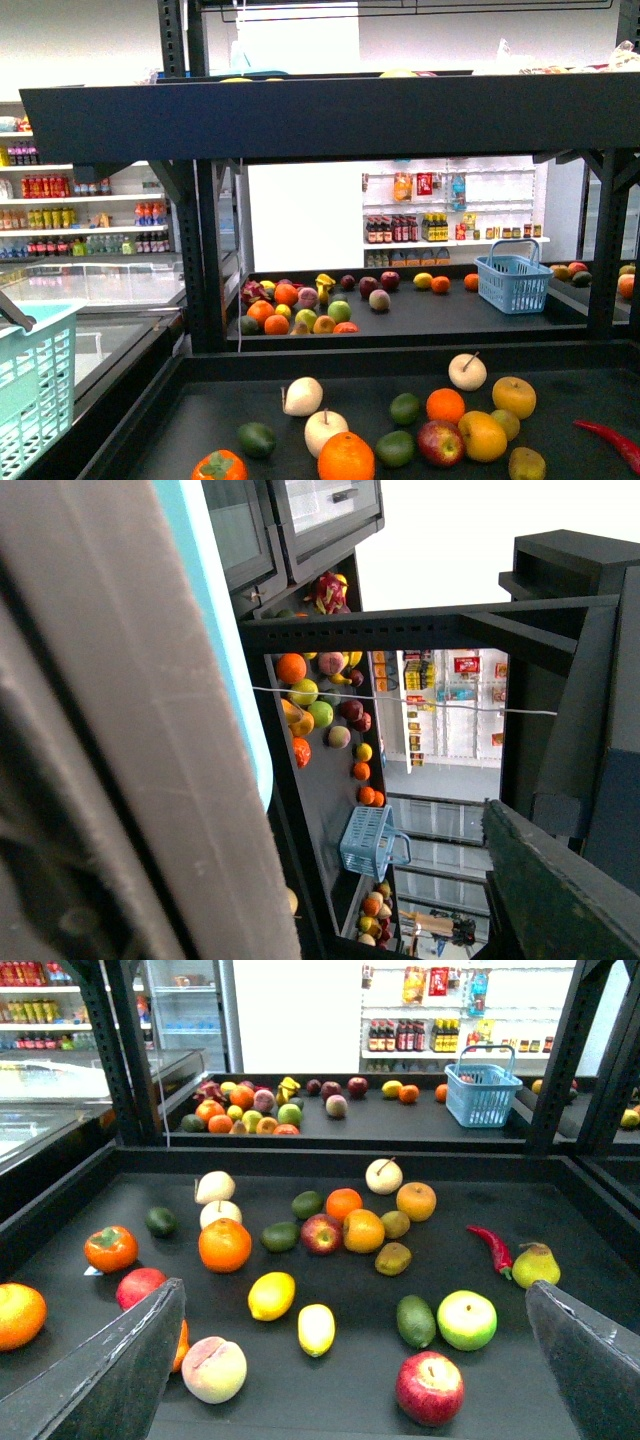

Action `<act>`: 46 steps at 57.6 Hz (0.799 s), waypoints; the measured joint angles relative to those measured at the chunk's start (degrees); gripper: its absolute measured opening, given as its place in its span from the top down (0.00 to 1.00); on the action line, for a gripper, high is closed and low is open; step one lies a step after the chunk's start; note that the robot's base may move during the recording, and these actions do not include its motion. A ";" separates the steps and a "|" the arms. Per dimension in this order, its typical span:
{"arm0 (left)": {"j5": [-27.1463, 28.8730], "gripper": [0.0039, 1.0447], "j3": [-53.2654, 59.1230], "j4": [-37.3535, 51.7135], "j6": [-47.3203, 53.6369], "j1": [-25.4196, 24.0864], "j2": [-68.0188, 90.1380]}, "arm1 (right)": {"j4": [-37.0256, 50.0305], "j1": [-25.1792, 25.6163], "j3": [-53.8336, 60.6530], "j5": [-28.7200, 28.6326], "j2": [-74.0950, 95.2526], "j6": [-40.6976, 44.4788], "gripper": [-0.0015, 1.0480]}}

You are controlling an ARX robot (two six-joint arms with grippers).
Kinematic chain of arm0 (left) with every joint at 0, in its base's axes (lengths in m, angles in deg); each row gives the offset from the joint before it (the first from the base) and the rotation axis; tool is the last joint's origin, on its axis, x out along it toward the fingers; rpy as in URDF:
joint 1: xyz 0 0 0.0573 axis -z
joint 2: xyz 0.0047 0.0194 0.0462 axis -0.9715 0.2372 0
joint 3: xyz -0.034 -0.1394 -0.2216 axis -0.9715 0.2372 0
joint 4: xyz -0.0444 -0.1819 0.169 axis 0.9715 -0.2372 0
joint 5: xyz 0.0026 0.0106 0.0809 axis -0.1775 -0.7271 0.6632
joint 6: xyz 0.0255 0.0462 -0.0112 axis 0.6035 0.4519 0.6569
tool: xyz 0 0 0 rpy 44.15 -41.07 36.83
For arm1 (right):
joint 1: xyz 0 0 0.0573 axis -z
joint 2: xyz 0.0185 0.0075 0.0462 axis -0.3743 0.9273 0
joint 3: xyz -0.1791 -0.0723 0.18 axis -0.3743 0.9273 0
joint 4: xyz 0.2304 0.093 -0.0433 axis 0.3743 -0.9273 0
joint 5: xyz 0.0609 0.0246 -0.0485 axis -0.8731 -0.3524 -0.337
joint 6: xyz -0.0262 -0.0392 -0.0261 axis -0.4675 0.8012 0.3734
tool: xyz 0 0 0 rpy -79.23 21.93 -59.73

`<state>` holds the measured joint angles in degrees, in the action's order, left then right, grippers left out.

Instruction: Pick lemon from shelf

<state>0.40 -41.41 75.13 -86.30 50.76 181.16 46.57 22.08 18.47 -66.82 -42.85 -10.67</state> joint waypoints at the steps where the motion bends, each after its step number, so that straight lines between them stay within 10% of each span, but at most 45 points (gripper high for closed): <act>1: 0.20 0.31 0.00 -0.15 0.24 0.00 0.00 | 0.00 0.00 0.00 0.00 0.00 0.00 0.02; 20: 1.92 0.84 3.93 -3.17 2.62 -0.39 -2.43 | 0.00 0.00 0.00 0.00 0.00 0.00 0.02; 46: -4.92 0.86 18.36 -6.23 21.22 5.81 -21.53 | 0.00 0.00 0.00 0.00 0.00 0.00 0.02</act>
<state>-4.52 -23.05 68.91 -65.07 56.58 159.63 46.57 22.08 18.47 -66.82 -42.85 -10.67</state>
